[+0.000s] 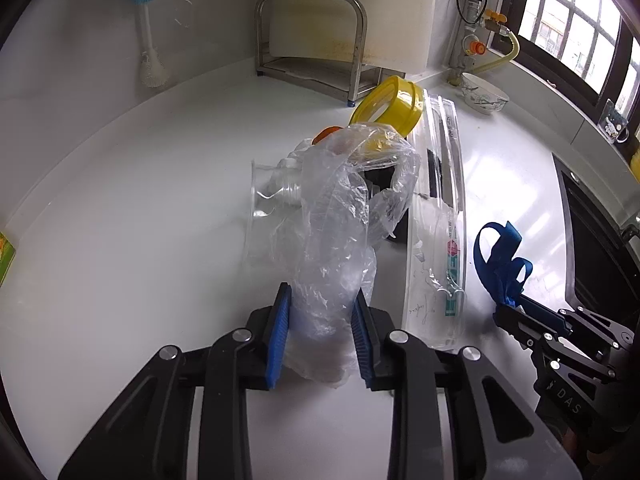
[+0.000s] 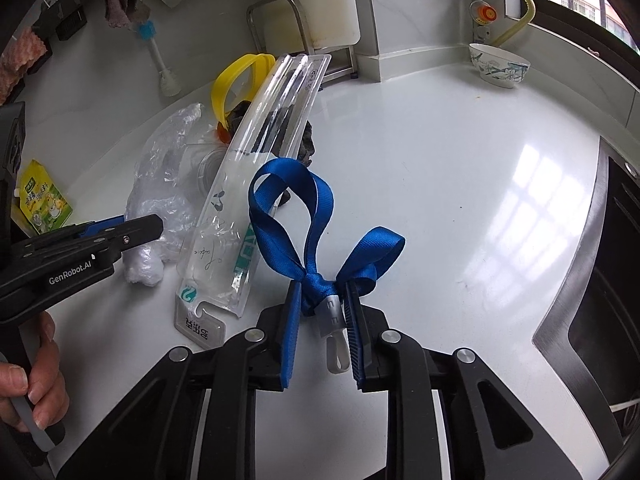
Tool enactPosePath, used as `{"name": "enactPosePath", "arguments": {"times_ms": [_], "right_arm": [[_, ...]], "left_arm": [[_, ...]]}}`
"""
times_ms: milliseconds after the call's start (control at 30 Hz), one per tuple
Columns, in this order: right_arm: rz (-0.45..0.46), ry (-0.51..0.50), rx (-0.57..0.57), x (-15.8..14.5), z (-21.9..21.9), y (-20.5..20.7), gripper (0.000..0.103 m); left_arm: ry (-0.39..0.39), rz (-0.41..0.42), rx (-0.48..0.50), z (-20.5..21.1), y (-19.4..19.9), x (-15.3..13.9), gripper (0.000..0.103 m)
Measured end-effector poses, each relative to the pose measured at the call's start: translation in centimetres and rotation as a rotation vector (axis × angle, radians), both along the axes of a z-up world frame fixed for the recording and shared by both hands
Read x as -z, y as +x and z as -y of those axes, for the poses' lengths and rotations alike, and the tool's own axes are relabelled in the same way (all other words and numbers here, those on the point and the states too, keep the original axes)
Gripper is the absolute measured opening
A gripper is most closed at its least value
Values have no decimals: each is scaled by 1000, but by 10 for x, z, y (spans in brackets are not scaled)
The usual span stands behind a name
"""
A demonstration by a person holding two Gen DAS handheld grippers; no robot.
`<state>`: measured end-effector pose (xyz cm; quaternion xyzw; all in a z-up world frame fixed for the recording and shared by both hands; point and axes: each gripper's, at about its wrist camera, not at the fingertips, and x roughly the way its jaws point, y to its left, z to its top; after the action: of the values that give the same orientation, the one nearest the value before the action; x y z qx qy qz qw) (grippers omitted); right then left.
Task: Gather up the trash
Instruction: 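Grasp the clear plastic bag with the left gripper while the right gripper grasps the blue lanyard, then carry plastic bag and lanyard over the bin and open both grippers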
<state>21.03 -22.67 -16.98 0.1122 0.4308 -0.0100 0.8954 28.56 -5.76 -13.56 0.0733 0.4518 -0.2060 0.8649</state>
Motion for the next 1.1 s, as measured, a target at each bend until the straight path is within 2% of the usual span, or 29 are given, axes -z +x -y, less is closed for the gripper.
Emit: {"name": "enactPosePath", "arguments": {"times_ms": [333,567,833,1100], "right_arm": [[9,21,11,-19,-8,-27,21],[31,13,8,-50,-9,-61,21],[47,20,-11,-79,-2,-115,21],[54,54,17,-88,28,-163,21]], "left_arm": [[1,29,6,-16,-25,-29,26],[19,52,0,-24,-57,-52,26],[15,82,8,-17,-106,-75,26],[7,91,15,3,-142,-85,26]]}}
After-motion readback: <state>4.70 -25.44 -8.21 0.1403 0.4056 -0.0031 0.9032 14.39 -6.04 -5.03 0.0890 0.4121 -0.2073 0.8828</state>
